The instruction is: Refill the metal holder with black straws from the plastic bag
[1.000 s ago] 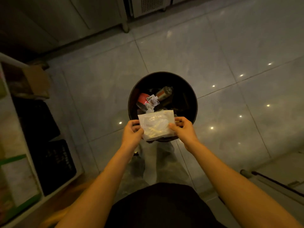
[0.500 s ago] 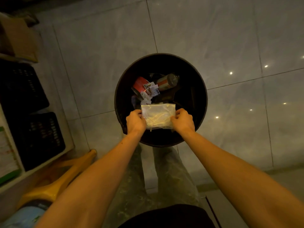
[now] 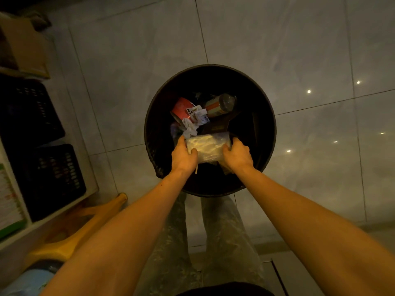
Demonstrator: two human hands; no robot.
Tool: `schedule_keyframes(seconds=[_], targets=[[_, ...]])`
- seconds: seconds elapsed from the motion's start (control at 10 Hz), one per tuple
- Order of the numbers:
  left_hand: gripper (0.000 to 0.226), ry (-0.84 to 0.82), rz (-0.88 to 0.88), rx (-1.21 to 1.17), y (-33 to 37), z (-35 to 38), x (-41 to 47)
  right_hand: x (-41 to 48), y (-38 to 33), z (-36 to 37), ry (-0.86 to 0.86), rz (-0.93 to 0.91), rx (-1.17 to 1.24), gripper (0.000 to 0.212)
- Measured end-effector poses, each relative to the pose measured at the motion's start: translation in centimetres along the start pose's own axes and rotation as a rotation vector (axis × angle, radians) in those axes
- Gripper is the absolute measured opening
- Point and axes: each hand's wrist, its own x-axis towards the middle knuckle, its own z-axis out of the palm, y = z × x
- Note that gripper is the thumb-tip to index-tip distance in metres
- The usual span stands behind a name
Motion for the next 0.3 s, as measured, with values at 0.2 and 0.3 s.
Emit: schedule_keyframes(seconds=[0.2,0.3], targets=[[0.055,-0.003,0.049,0.074,1.0,-0.5,0.4,-0.7,-0.7,-1.3,0.021,-0.04,0.061,0.044],[0.051,-0.03,0.083,0.087,1.2,-0.8,0.4,-1.4,-1.3,-2.2,0.071,-0.084,0.074,0.042]])
